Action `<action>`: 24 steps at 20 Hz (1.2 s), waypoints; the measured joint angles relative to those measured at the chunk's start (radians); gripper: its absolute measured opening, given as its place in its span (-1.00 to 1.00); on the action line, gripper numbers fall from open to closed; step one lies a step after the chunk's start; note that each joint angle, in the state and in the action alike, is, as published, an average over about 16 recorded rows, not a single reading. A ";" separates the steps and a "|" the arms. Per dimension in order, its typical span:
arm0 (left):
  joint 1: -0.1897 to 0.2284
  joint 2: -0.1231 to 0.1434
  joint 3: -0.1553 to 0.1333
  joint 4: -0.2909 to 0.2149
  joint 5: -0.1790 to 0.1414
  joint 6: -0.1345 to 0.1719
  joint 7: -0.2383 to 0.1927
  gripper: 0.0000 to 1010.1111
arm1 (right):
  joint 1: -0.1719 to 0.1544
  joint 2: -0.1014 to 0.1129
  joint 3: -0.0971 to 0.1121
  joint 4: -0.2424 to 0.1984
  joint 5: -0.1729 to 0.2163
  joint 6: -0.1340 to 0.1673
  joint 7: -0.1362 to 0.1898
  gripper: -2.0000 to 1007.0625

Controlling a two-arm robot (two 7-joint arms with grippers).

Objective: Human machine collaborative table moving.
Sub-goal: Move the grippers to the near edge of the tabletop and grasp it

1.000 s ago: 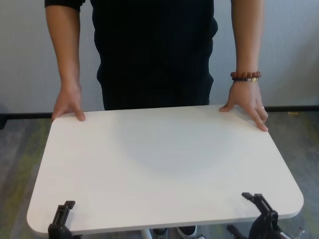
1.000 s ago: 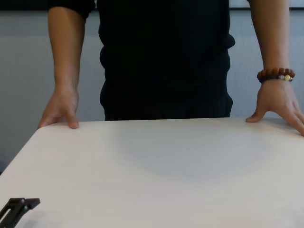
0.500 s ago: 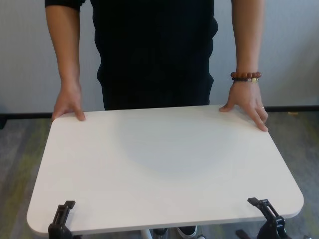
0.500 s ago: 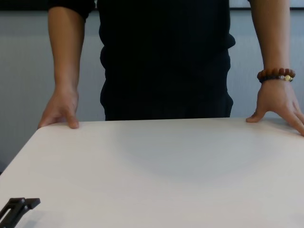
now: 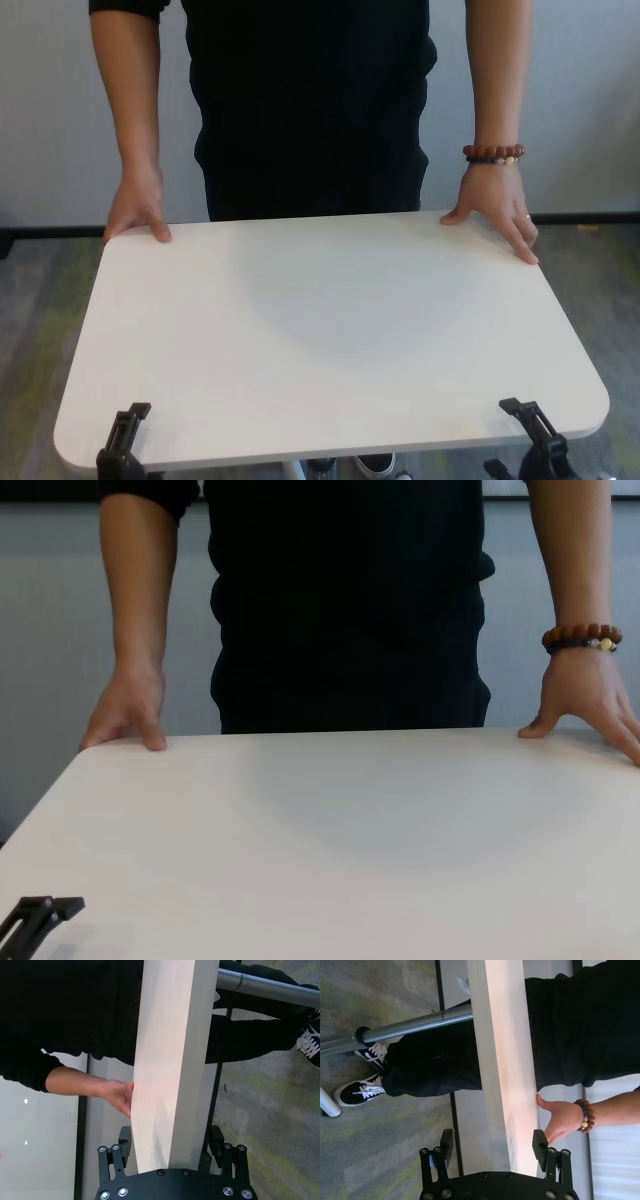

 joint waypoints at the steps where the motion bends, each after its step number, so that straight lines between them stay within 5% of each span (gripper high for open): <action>1: 0.000 0.000 0.000 0.000 0.000 0.000 0.000 0.98 | 0.005 -0.002 -0.004 0.004 -0.010 0.007 0.000 0.99; 10: 0.000 0.000 0.000 0.000 0.000 0.000 0.000 0.98 | 0.067 -0.018 -0.043 0.052 -0.061 0.033 0.000 0.99; 24: 0.000 0.000 0.000 0.000 0.000 0.000 0.000 0.98 | 0.134 -0.023 -0.091 0.106 -0.078 0.027 -0.014 0.99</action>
